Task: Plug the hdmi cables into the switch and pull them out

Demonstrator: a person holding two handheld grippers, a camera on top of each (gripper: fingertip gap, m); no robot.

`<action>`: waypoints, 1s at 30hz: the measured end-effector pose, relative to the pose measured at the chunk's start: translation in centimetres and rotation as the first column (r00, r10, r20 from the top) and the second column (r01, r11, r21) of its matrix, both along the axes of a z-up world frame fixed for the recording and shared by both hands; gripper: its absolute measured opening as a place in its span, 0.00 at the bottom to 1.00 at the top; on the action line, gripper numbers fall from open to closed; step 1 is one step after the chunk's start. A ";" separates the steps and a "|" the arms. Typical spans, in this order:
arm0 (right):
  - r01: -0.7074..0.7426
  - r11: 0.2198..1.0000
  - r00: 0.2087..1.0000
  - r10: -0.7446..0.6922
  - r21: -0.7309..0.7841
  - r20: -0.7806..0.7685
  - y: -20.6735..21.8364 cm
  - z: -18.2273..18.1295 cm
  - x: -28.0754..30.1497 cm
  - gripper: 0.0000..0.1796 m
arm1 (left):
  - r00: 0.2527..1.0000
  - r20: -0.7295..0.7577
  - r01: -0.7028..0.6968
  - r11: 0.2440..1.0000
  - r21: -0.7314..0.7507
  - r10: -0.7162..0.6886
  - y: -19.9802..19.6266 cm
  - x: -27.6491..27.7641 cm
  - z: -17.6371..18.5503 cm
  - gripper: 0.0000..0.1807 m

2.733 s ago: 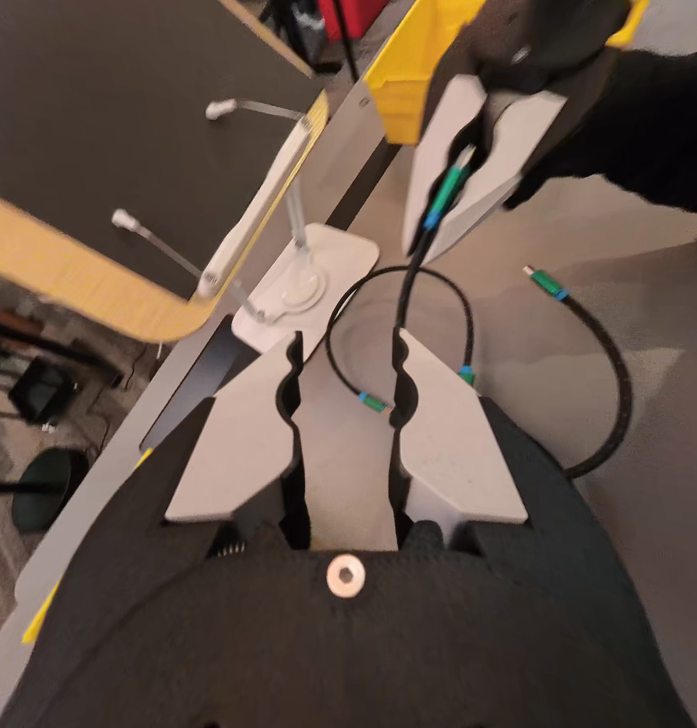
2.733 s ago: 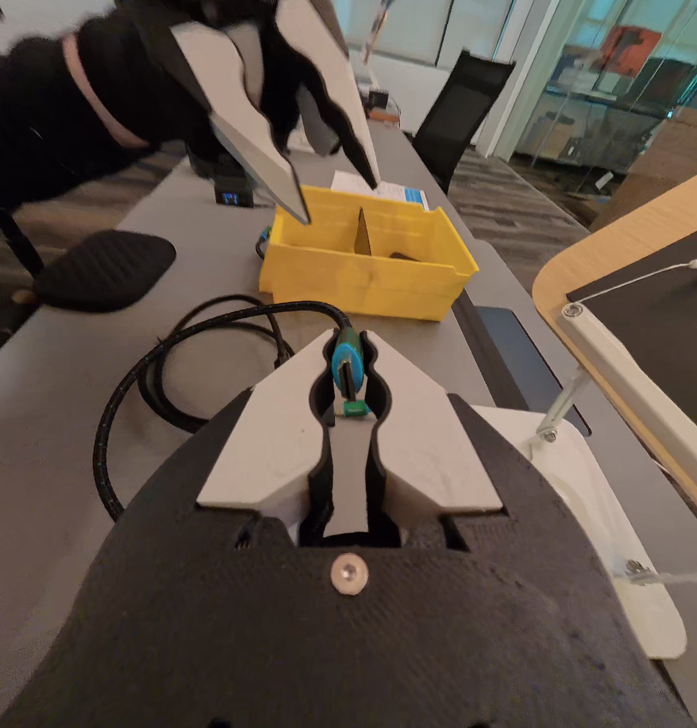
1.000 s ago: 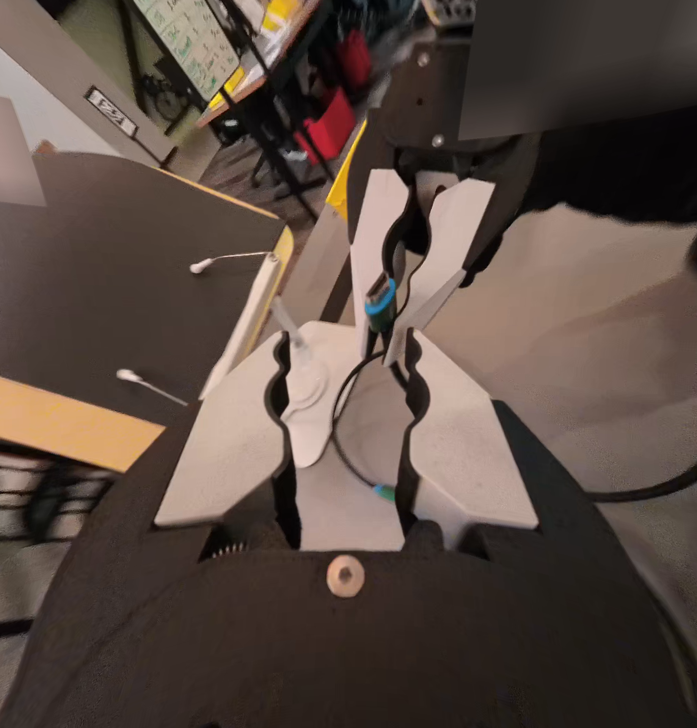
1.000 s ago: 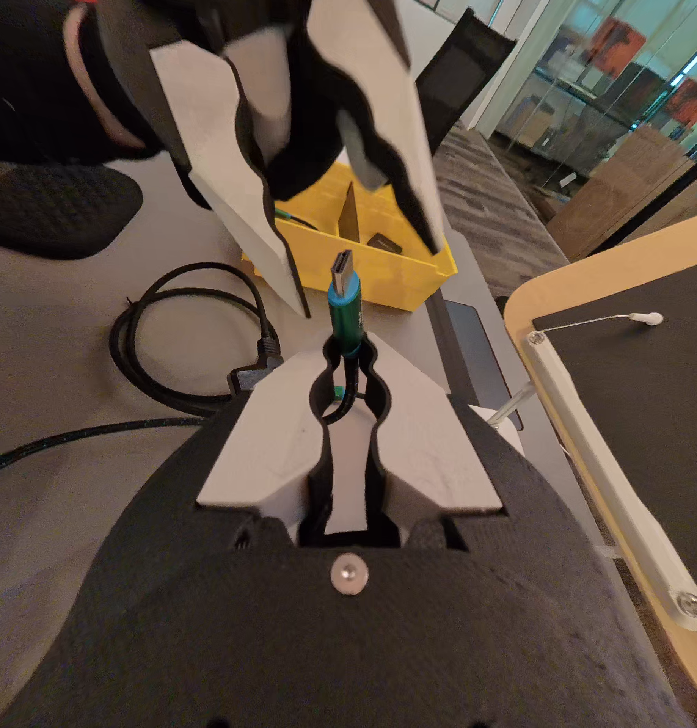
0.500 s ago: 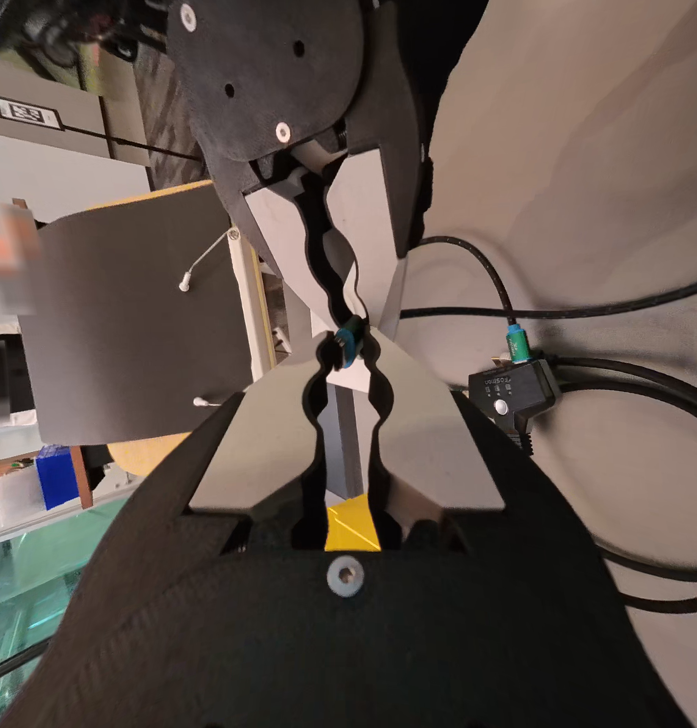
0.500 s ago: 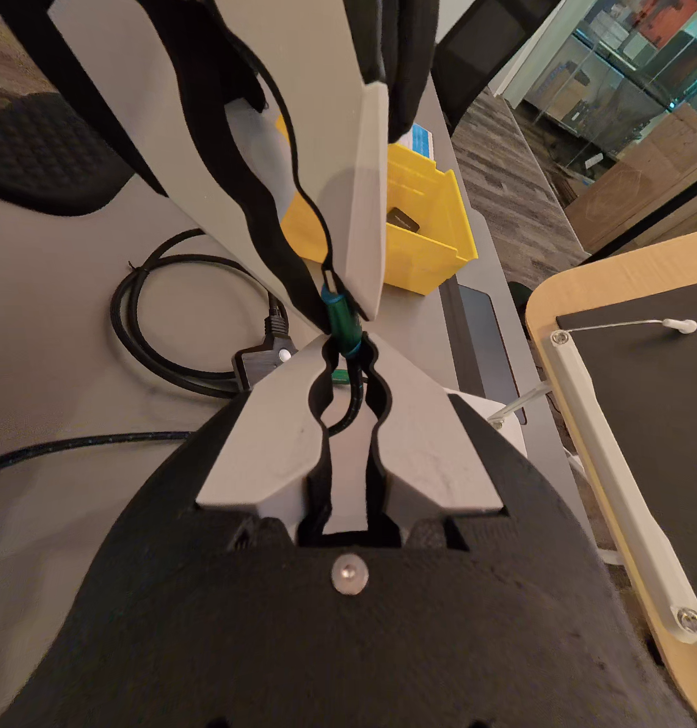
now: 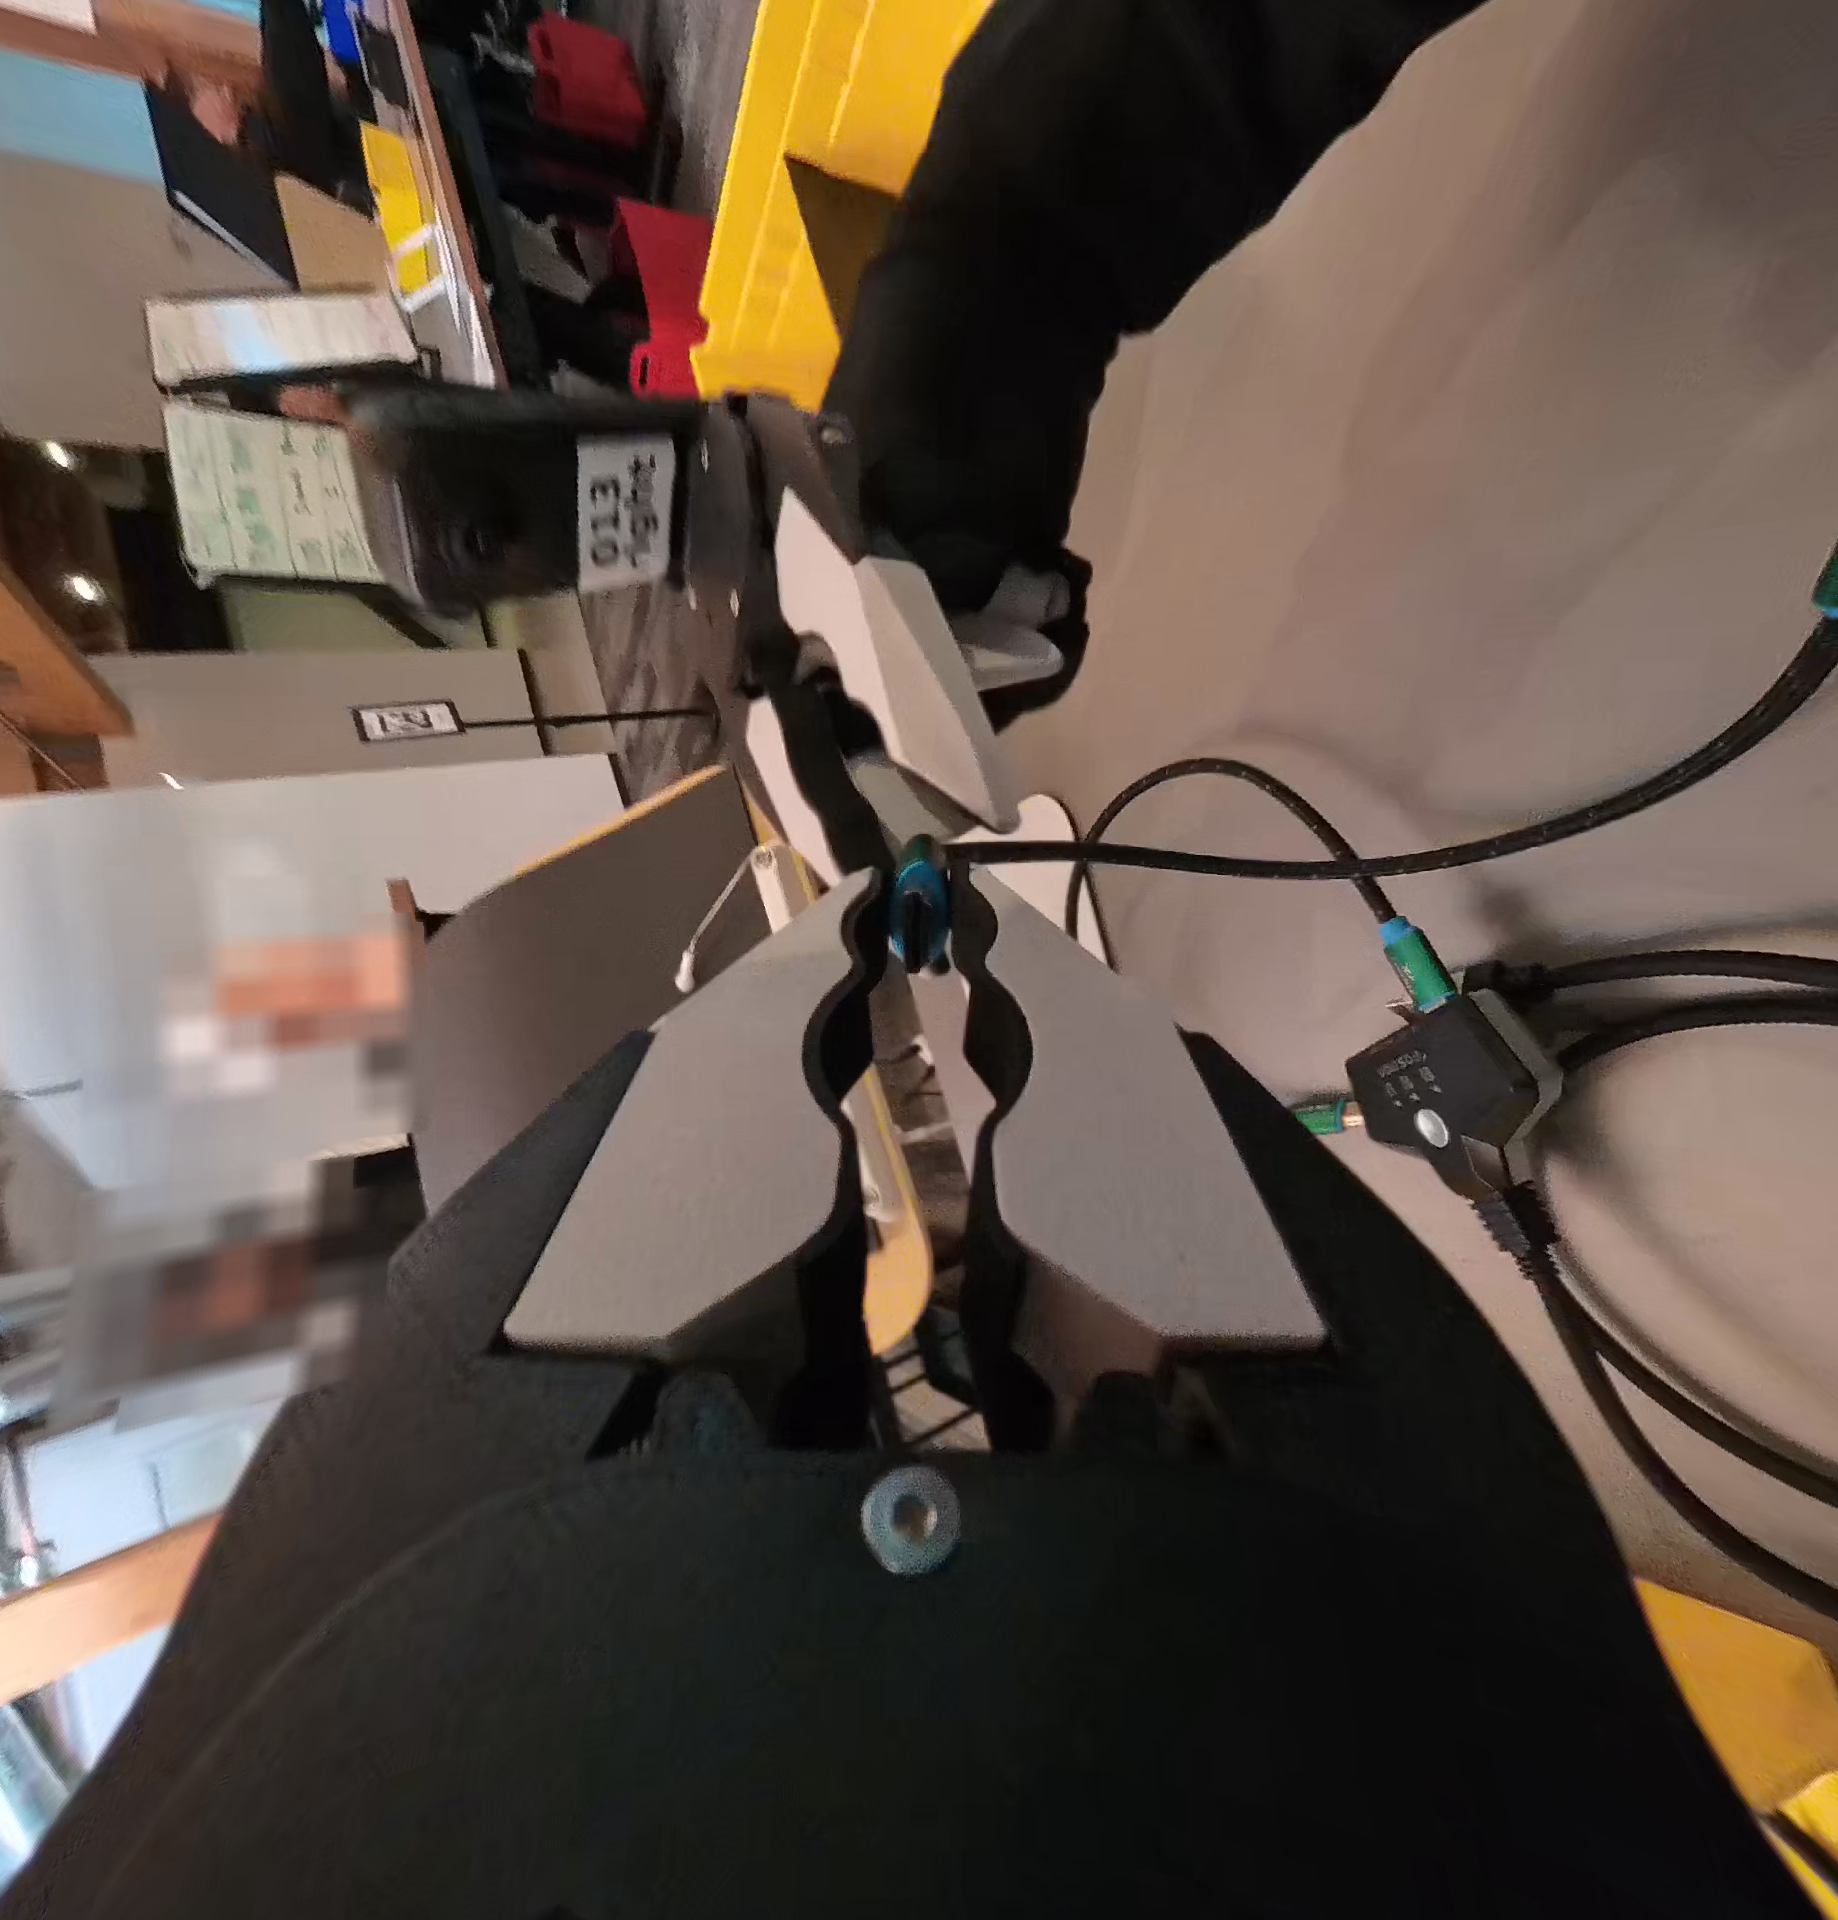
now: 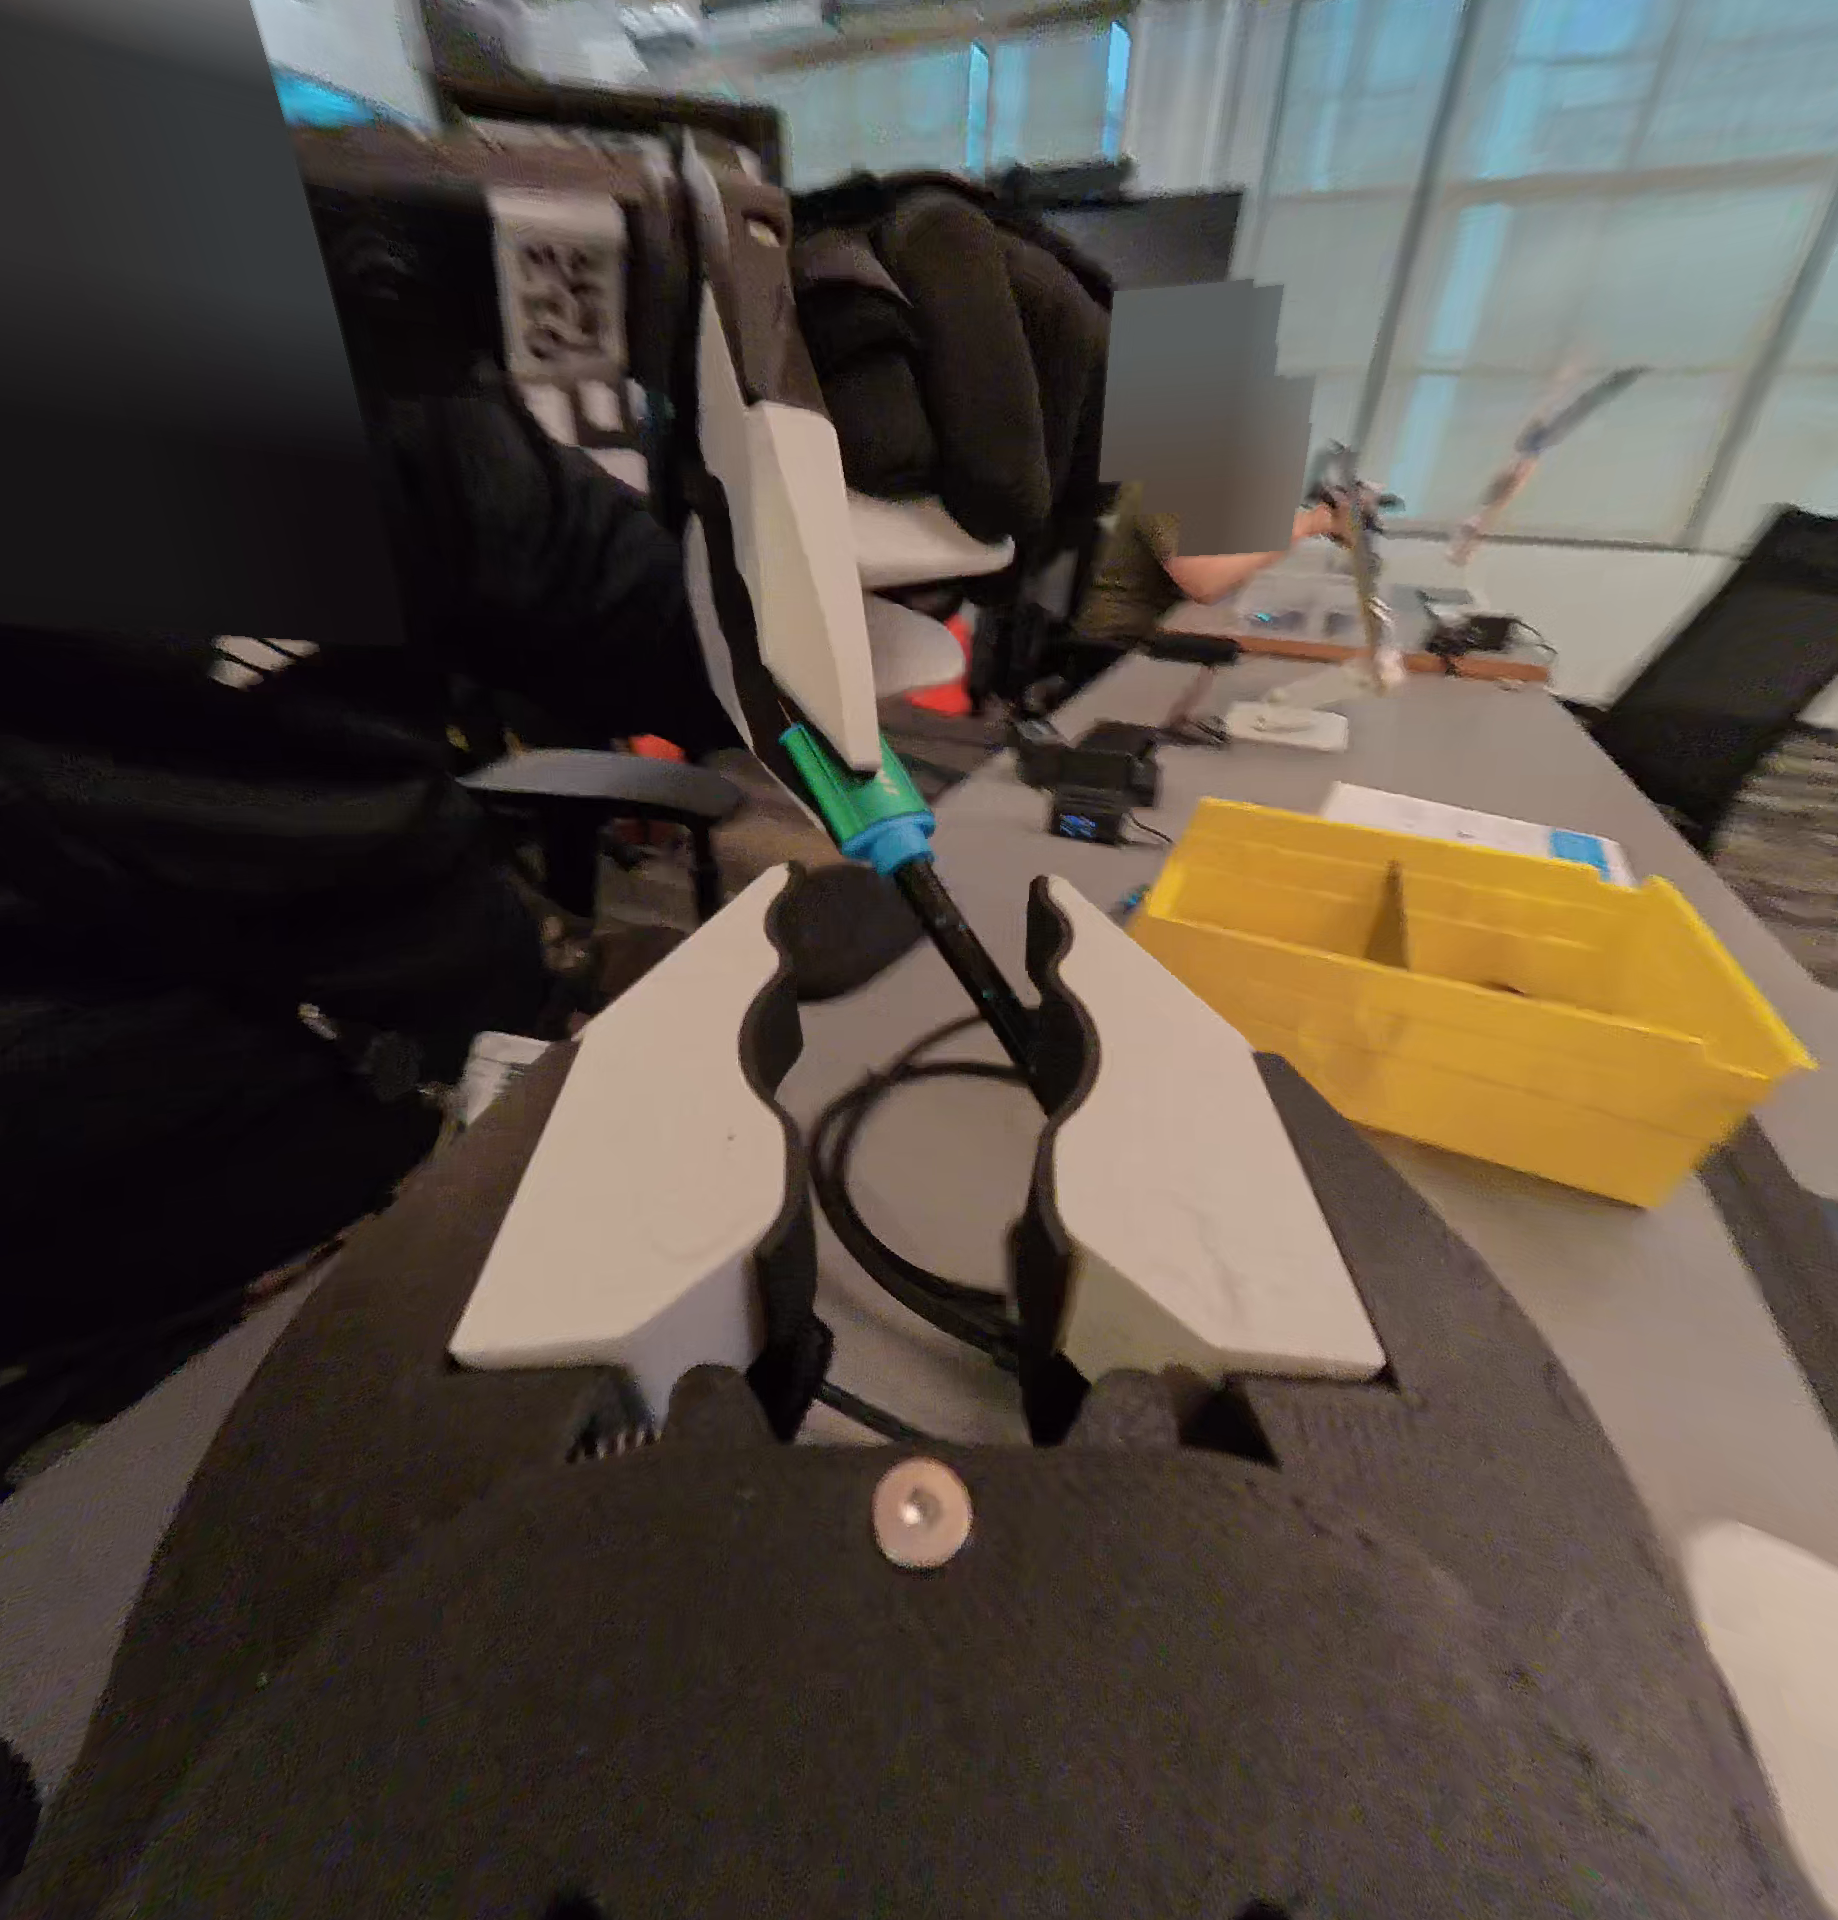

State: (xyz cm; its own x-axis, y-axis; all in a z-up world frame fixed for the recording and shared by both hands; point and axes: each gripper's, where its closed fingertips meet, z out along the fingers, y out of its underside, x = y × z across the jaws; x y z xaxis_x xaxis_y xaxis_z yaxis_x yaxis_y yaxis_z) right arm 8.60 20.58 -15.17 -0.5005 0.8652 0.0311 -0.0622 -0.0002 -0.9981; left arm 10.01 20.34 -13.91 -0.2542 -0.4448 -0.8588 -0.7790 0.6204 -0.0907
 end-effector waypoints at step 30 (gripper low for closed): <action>-0.254 0.961 0.962 0.263 0.114 -0.073 -5.2 0.3 2.1 0.09 | 0.984 -0.034 0.175 0.985 0.002 -0.175 -4.5 2.8 0.4 0.05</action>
